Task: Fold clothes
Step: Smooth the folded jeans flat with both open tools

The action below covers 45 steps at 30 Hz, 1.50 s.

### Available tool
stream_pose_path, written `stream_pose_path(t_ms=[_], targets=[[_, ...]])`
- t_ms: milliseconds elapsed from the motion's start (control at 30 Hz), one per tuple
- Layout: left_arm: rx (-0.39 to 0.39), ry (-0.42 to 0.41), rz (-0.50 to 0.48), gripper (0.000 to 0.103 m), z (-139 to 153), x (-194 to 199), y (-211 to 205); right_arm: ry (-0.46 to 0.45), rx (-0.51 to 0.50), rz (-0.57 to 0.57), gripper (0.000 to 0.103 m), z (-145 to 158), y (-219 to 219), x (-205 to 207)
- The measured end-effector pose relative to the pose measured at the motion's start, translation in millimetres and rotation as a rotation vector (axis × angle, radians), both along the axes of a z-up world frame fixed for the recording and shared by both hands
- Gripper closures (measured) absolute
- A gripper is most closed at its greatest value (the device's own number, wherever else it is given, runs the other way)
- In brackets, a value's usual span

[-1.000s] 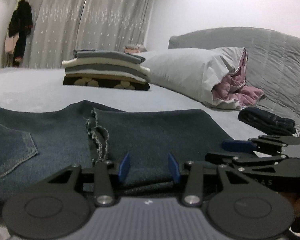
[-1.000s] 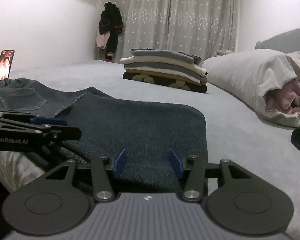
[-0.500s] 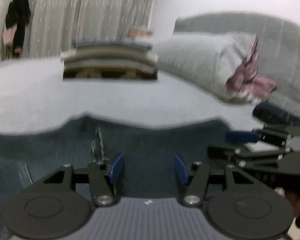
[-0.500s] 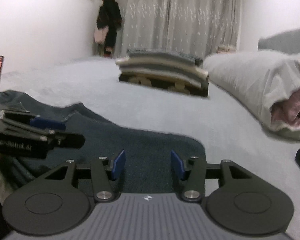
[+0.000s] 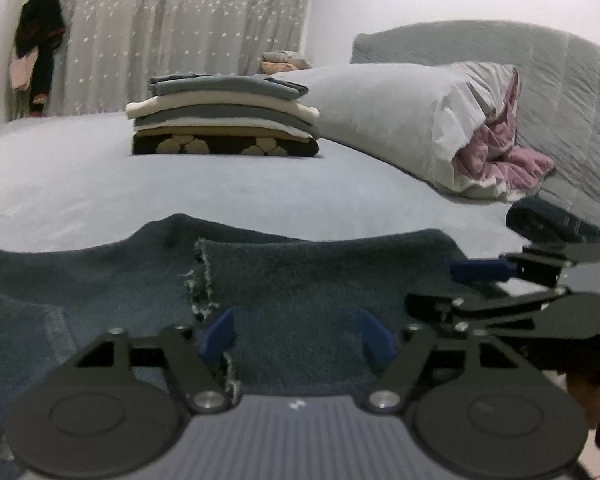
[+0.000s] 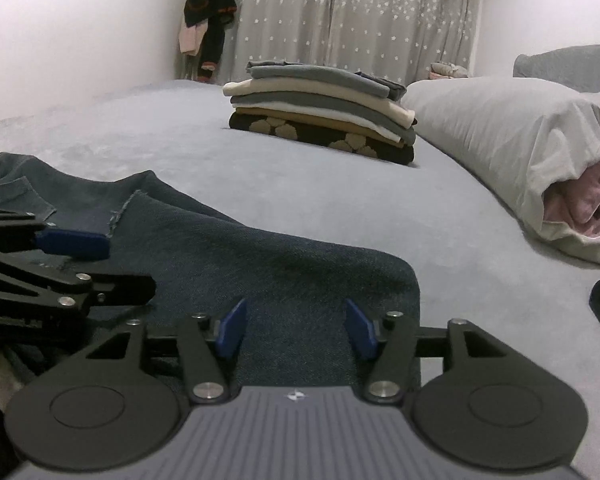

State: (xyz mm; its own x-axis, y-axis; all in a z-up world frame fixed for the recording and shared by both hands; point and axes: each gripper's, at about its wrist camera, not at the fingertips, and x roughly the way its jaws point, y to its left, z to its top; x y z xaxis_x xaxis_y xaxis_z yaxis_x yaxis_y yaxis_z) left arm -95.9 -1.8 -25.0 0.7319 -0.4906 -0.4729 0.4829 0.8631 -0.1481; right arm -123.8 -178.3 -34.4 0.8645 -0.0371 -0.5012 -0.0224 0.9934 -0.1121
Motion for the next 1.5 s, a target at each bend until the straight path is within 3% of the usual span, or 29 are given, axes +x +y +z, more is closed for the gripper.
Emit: stream_pose_path(t_ms=[267,400,667,1067,1367,1500], targets=[[-0.051,0.111,0.186,0.017,17.2,-12.8,40.6,0.038,0.057,-0.042,0.034,10.9,9.4,-17.0],[-0.079,0.133,0.266,0.008,25.2,-17.9,62.8,0.049,0.056,-0.052,0.033,15.4,15.0,-21.7],[-0.166,0.212,0.436,0.006,25.3,-26.4,114.4,0.064,0.059,-0.065,0.03,26.5,23.0,-29.0],[-0.271,0.211,0.652,0.006,21.0,-35.6,187.0,0.082,0.072,-0.064,0.03,28.2,36.4,-32.1],[-0.349,0.266,0.705,0.011,-6.9,-22.6,204.5,0.091,0.073,-0.06,0.029,22.1,41.3,-30.0],[-0.375,0.247,0.72,0.011,-14.9,-20.3,205.9,0.093,0.078,-0.06,0.028,20.0,41.3,-29.5]])
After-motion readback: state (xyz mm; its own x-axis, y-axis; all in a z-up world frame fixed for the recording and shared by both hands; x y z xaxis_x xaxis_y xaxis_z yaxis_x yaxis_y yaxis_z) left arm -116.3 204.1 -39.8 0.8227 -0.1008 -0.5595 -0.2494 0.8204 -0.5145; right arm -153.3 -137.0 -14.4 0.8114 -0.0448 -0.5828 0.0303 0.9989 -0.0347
